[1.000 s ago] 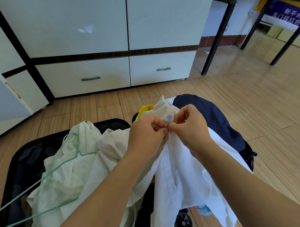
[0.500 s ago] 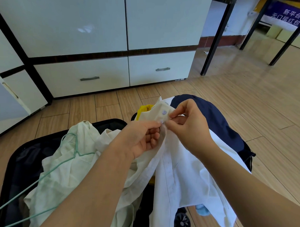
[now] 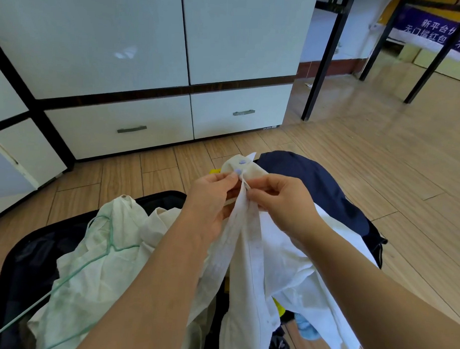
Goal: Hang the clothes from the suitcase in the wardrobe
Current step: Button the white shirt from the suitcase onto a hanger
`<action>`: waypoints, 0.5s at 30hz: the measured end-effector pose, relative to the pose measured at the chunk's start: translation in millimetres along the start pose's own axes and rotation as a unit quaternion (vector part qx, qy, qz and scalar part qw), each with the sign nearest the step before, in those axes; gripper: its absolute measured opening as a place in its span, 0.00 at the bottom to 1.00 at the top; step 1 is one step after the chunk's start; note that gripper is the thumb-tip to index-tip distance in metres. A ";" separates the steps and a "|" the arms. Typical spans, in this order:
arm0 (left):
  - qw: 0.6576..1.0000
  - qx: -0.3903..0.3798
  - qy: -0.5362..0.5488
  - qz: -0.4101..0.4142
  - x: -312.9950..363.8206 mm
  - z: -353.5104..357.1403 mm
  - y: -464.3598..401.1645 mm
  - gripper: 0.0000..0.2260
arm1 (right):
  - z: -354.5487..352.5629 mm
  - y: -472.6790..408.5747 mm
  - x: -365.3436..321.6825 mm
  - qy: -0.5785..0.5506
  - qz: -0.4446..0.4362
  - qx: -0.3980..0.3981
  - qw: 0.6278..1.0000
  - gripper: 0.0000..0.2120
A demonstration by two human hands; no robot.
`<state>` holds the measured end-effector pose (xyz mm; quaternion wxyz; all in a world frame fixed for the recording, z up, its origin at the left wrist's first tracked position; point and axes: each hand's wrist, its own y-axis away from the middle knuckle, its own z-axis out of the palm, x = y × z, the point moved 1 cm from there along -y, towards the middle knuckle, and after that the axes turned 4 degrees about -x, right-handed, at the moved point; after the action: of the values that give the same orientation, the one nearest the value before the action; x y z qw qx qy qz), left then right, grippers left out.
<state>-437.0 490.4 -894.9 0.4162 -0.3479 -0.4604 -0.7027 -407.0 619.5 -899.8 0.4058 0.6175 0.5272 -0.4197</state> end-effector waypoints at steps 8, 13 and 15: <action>0.982 0.002 -0.181 0.045 -23.2 -12.7 5.3 0.07 | -1.6 0.0 7.2 -0.078 0.074 -0.029 0.994 0.05; 0.970 0.059 -0.217 0.089 -22.6 -12.3 4.9 0.10 | 2.6 1.5 6.7 -0.045 0.096 -0.014 0.994 0.02; 0.958 0.060 -0.256 0.111 -20.0 -10.5 6.9 0.09 | 2.9 1.4 6.0 -0.039 0.094 -0.001 0.995 0.02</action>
<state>-423.6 484.2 -913.4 0.3796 -0.5396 -0.5517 -0.5103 -405.3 618.4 -906.4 0.4640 0.6469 0.4511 -0.4033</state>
